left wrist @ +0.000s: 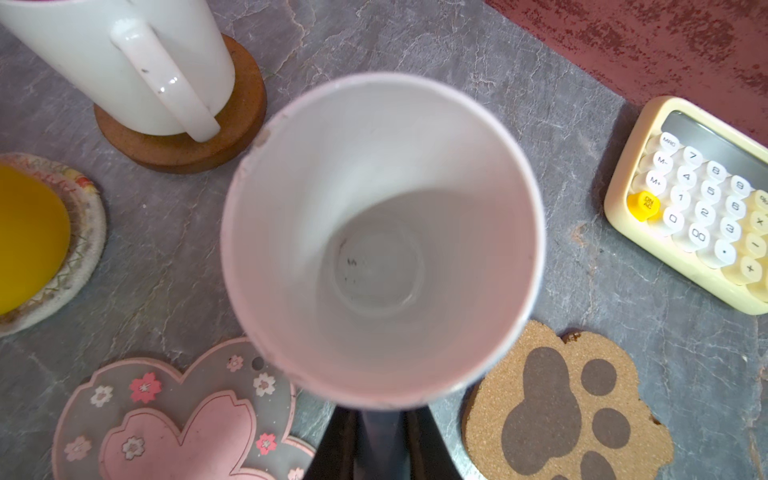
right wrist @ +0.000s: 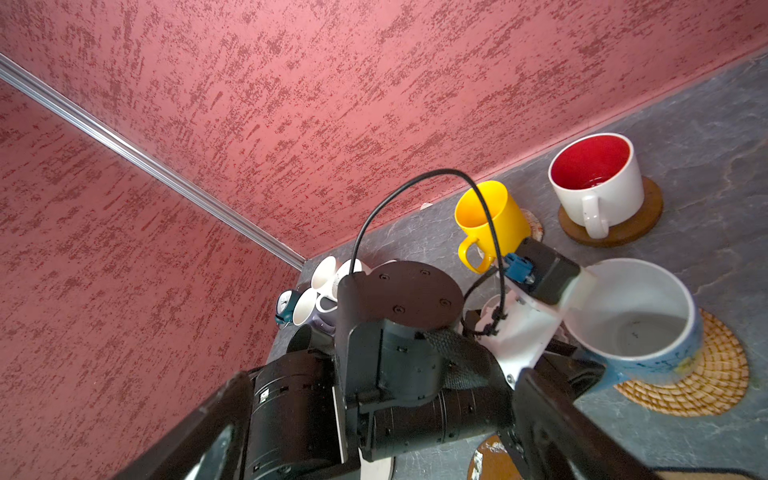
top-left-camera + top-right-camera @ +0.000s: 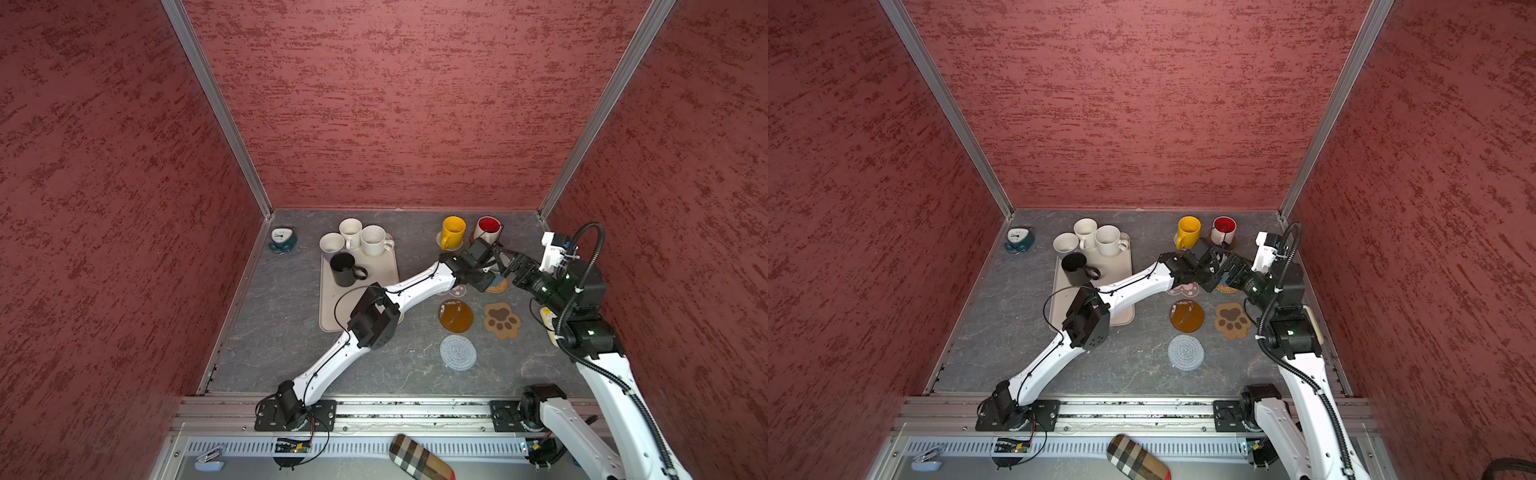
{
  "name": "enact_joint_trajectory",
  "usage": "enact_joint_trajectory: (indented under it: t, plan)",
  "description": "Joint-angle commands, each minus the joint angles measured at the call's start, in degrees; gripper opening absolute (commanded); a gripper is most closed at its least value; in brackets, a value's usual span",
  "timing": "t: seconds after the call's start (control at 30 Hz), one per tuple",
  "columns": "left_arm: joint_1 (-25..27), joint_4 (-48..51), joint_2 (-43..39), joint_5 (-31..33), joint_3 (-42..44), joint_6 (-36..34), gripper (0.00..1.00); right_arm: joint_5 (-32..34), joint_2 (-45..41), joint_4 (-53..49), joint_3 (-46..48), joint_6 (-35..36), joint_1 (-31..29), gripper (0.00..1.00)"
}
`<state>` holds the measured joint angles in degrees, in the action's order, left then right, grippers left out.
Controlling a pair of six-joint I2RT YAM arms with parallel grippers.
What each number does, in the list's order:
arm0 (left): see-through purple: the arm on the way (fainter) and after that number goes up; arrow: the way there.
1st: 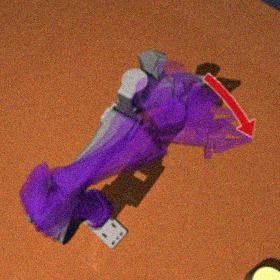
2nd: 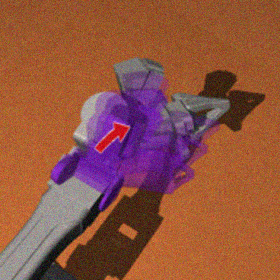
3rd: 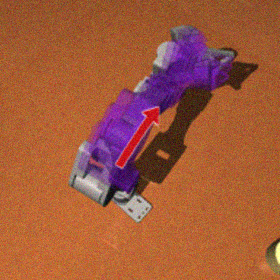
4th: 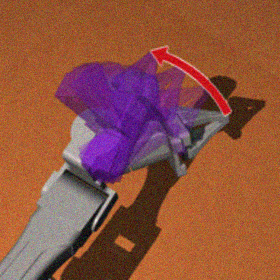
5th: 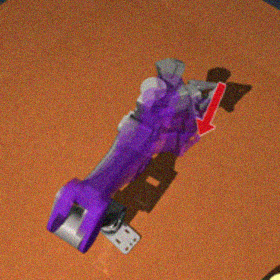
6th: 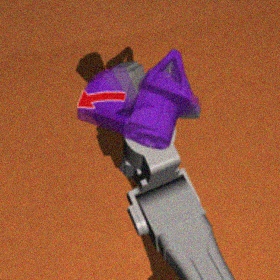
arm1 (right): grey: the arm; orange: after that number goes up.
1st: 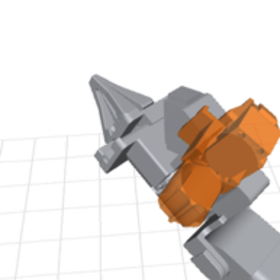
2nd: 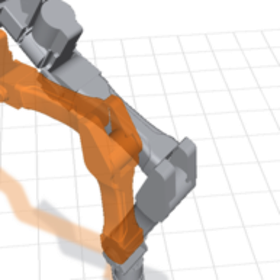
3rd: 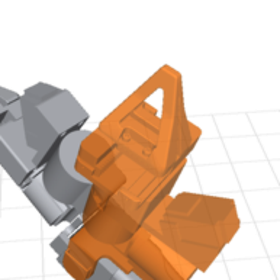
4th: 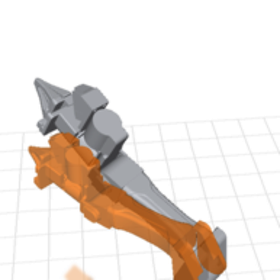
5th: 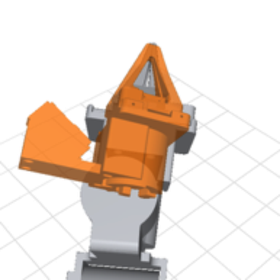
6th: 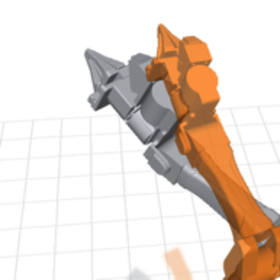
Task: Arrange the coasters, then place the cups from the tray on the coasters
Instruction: 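Lower the blue-handled mug onto the round woven coaster with the left gripper, then open the left gripper and withdraw it toward the tray while the right reaches the tray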
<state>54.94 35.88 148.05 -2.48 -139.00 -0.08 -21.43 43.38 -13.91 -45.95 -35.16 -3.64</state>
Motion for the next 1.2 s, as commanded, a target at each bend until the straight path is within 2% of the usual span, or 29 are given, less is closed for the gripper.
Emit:
enact_joint_trajectory:
  t: [0.0, 0.2, 0.27, 0.5, 0.87, 1.03, 1.17]
  plan:
    - [0.24, -4.00, 0.75, 0.54, -2.39, -0.45, 0.21, 0.39, -0.79, 0.91, 0.64, 0.18, 0.27, 0.98]
    - [0.30, -4.13, 1.06, 0.90, -2.45, -0.36, 0.27, 0.49, -0.93, 0.71, 0.76, 0.23, 0.28, 0.98]
    - [0.31, -4.26, 1.00, 0.90, -2.42, -0.35, 0.32, 0.54, -1.02, 0.67, 0.83, 0.26, 0.29, 0.98]
    - [0.33, -4.22, 0.84, 1.34, -2.43, -0.59, 0.57, 0.64, -1.01, 0.83, 0.74, 0.26, 0.26, 0.98]
    - [0.38, -3.92, 0.34, 3.34, -1.77, -0.27, 0.71, 0.75, -0.93, 0.88, 0.79, 0.31, 0.25, 0.99]
    - [0.27, -8.80, -4.36, 6.12, 5.72, 0.73, 0.83, 0.29, -0.93, 0.74, 0.31, 1.46, 0.29, 0.99]
    - [-0.50, -10.30, -8.60, 6.86, 10.43, 1.87, 0.87, 0.83, -0.06, -0.78, -1.23, 2.11, 0.26, 0.99]
